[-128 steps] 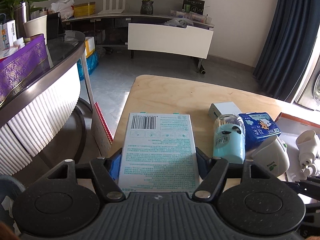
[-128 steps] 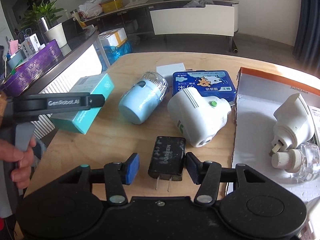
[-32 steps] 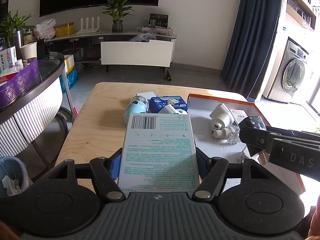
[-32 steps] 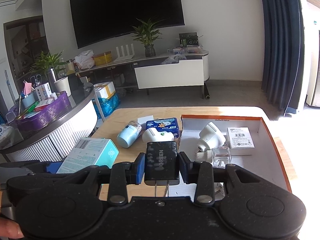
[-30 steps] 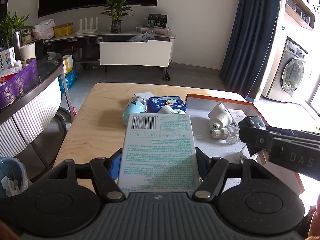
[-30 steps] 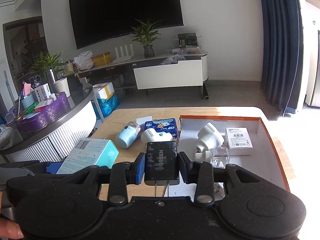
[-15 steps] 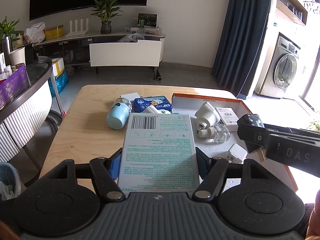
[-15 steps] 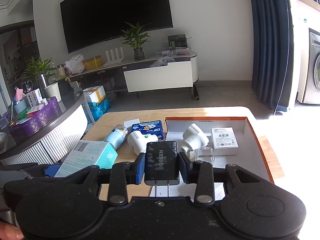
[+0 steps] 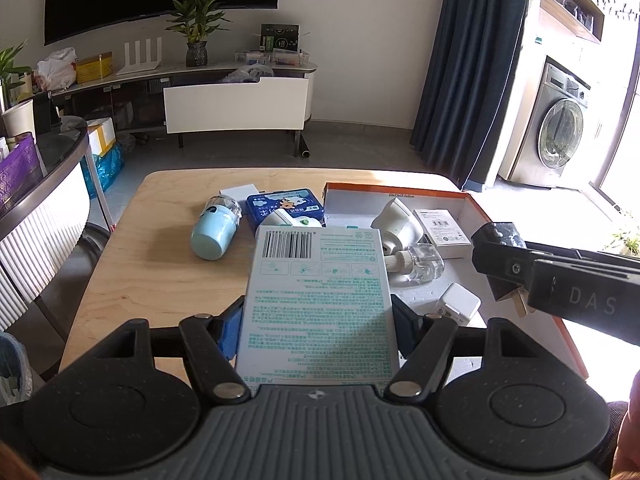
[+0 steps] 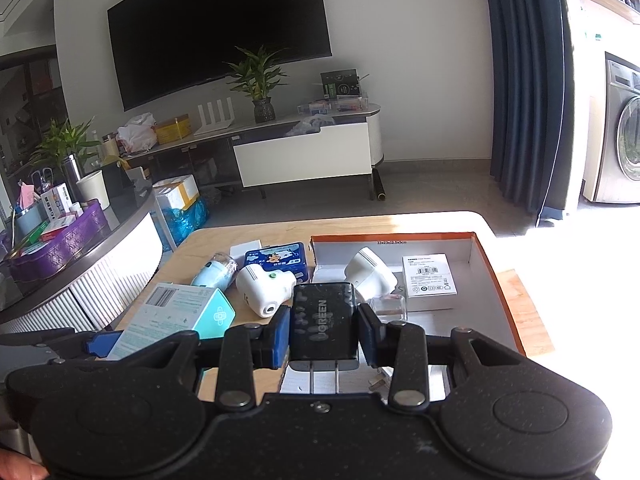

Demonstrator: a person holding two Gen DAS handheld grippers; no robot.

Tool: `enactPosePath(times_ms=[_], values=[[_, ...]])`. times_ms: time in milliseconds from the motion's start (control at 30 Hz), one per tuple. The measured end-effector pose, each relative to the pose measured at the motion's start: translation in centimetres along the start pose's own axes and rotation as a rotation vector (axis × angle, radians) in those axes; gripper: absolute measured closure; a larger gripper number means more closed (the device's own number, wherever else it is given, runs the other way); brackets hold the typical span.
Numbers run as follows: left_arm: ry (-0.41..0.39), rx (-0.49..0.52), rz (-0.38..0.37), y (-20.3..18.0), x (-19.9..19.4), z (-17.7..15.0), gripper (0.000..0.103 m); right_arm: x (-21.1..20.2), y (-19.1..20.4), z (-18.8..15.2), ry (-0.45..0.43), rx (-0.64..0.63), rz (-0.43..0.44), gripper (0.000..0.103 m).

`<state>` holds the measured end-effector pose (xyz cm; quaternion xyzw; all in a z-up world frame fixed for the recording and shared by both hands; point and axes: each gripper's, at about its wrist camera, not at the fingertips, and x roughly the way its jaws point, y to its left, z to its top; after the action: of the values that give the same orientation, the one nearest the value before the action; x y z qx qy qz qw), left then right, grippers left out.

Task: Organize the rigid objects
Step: 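Carry the teal-white box and black charger with both tools over the orange-rimmed box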

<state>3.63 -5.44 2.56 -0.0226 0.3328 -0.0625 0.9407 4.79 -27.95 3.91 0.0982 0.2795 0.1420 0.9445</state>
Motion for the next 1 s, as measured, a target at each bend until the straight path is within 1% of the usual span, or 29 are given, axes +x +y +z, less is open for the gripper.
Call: enactPosePath(times_ms=[1000], values=[[0.038, 0.069, -0.072, -4.5, 2.3, 0.1, 0.032, 0.0, -4.8, -0.3, -0.003, 0.065, -0.096, 0.059]])
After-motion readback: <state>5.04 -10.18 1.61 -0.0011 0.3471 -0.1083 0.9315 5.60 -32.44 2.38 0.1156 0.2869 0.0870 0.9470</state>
